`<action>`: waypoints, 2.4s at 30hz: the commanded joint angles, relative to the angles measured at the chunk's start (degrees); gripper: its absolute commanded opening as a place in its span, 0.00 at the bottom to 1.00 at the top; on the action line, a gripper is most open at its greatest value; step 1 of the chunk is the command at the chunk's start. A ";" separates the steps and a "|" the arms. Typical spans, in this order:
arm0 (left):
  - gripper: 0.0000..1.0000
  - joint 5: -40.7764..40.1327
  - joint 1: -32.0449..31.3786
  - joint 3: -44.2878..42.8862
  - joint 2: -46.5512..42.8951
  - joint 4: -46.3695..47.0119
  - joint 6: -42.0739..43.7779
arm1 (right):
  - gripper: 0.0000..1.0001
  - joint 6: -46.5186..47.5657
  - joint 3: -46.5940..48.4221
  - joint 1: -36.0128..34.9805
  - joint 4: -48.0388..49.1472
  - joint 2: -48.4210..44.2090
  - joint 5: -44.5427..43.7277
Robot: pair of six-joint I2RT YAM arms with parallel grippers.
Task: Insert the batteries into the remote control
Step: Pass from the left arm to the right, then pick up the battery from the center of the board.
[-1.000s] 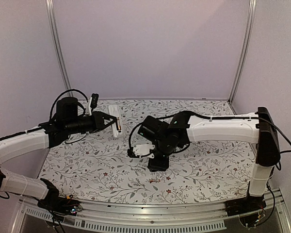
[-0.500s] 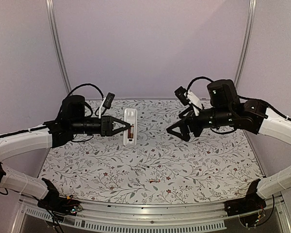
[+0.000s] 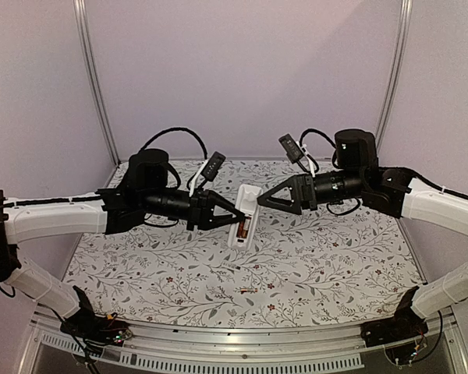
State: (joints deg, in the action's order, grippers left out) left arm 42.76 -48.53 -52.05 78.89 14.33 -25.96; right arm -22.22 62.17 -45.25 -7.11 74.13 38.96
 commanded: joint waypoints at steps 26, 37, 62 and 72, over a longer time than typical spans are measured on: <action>0.04 4.23 -3.17 -6.39 7.48 2.87 -1.18 | 0.32 -10.14 -3.35 -0.46 11.95 4.24 11.06; 0.38 -1.89 -2.19 -6.77 6.34 -1.01 -1.78 | 0.05 -9.80 -3.01 0.33 11.77 4.98 12.40; 0.70 -39.39 -17.09 -9.35 4.00 -46.58 12.18 | 0.00 -4.28 -11.75 22.04 -4.39 -3.21 0.74; 0.50 -39.52 -20.61 -22.34 23.75 -56.15 25.06 | 0.00 -3.50 -14.74 24.87 -4.37 -4.86 2.02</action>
State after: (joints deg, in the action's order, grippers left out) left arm 4.01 -67.35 -70.26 96.55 -35.40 -8.62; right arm -26.94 48.58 -21.32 -11.25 70.96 40.77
